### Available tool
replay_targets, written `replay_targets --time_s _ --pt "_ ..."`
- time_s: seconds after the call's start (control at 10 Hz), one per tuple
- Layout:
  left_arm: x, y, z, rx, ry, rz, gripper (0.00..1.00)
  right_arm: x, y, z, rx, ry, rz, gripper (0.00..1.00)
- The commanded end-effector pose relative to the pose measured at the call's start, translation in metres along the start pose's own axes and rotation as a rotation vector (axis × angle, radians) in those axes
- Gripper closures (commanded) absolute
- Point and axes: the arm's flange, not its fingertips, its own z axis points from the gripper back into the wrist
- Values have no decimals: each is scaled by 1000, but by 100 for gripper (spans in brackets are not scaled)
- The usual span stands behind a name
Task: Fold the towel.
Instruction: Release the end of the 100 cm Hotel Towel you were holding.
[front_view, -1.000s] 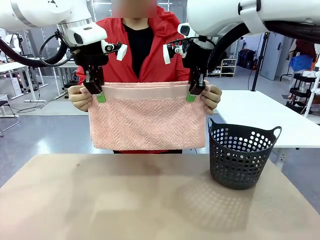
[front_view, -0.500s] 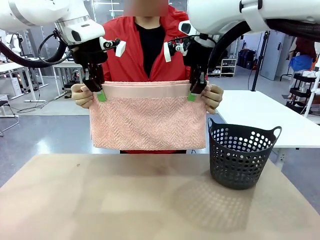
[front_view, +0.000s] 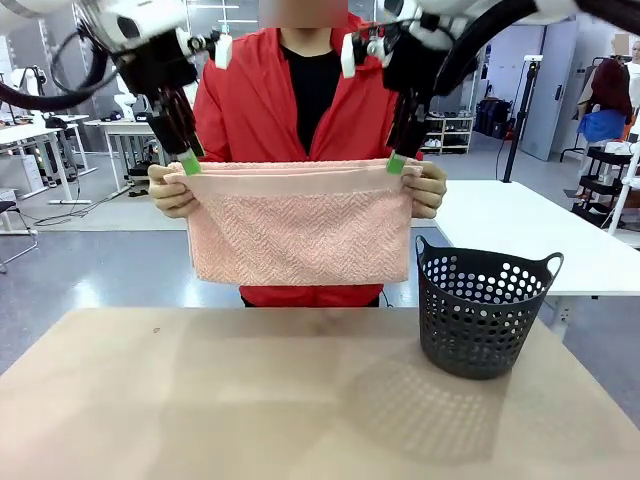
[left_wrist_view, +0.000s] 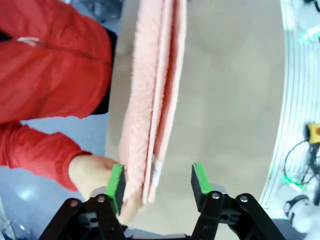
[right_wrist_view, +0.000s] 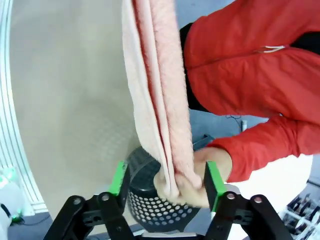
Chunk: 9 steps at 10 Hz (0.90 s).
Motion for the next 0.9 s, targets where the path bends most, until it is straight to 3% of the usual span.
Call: replay_targets --time_s 0.0,0.1,0.3,0.5,0.8 --pt "-13 -19 41 72 -50 169 7 -15 7 37 -19 -39 -178 2" --pt "-28 -23 61 81 -78 299 0 -30 9 59 -34 -65 -273 0" --pt "-76 -36 91 131 -106 493 0 -77 14 93 -109 -94 -540 0" --pt "-123 -47 107 290 -118 706 0 -117 25 109 -154 -143 -699 0" --pt "-175 -67 114 351 -132 854 0 -161 41 125 -205 -163 -867 0"
